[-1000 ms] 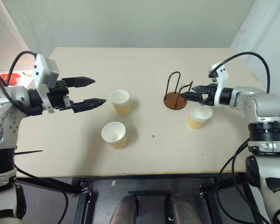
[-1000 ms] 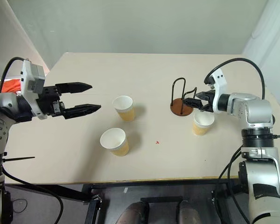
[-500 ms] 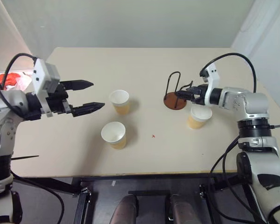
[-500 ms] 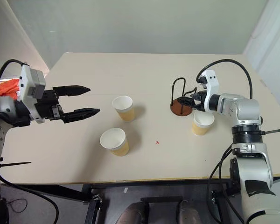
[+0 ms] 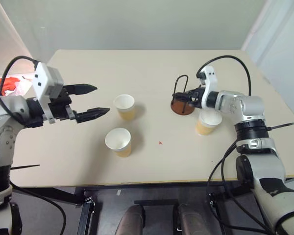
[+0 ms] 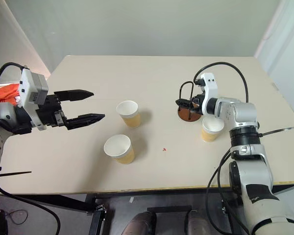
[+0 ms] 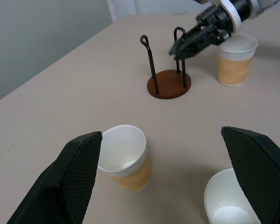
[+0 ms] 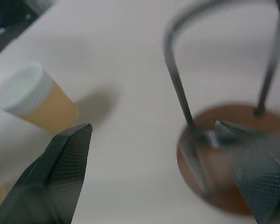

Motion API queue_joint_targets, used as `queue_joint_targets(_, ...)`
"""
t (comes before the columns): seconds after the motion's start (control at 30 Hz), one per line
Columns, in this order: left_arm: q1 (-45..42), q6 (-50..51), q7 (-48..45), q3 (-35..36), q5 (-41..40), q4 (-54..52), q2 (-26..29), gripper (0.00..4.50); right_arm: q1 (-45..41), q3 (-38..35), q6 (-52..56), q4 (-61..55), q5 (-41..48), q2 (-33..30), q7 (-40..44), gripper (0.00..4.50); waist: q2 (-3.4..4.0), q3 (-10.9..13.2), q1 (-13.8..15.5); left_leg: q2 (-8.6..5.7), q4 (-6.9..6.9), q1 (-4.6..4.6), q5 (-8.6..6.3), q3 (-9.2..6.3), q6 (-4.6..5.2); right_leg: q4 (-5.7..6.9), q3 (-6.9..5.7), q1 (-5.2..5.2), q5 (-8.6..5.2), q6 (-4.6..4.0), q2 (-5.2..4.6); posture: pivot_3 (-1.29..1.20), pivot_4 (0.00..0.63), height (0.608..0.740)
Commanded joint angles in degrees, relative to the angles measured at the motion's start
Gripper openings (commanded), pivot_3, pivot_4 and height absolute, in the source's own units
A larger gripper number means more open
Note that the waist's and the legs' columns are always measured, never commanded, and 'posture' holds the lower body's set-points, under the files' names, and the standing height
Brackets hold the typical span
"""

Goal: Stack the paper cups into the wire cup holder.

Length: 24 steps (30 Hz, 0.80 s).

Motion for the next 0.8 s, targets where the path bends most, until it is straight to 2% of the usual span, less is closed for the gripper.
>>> queue_joint_targets(0.03,0.0,-0.2,0.5,1.4,-0.5,-1.8,0.5,4.50,-1.6,-1.9,-0.6,0.1,1.0,-0.6,-0.2,3.24,0.00,0.0,0.1,0.00,0.00,0.00,-0.02,0.00,-0.01,0.00,0.00,0.00,-0.01,-0.01,0.00,0.00,0.150,0.740)
queue_joint_targets(0.33,-0.3,-0.7,0.3,0.4,0.0,-1.2,0.4,4.50,-1.7,-1.6,0.6,-0.9,1.6,-2.0,1.1,0.10,0.00,0.0,0.1,-0.01,0.00,-0.03,-0.06,-0.01,-0.04,-0.03,-0.01,0.00,-0.01,-0.02,0.00,0.00,0.150,0.740)
queue_joint_targets(0.6,-2.4,-1.6,-1.4,-1.1,0.5,0.4,0.8,4.50,0.3,-1.0,7.0,-10.7,6.2,-2.3,4.5,0.04,-0.03,0.0,0.1,0.00,0.00,0.00,-0.04,-0.01,-0.05,-0.01,-0.01,0.01,-0.01,-0.02,0.02,0.00,0.150,0.740)
queue_joint_targets(0.8,-4.3,-1.4,-6.0,-2.1,-0.6,0.3,2.4,4.50,6.5,0.6,8.2,-26.0,12.4,-5.9,13.4,0.04,-0.04,0.0,0.2,-0.01,-0.01,-0.07,-0.06,-0.02,-0.03,-0.09,-0.03,0.01,-0.02,-0.02,0.03,0.00,0.150,0.740)
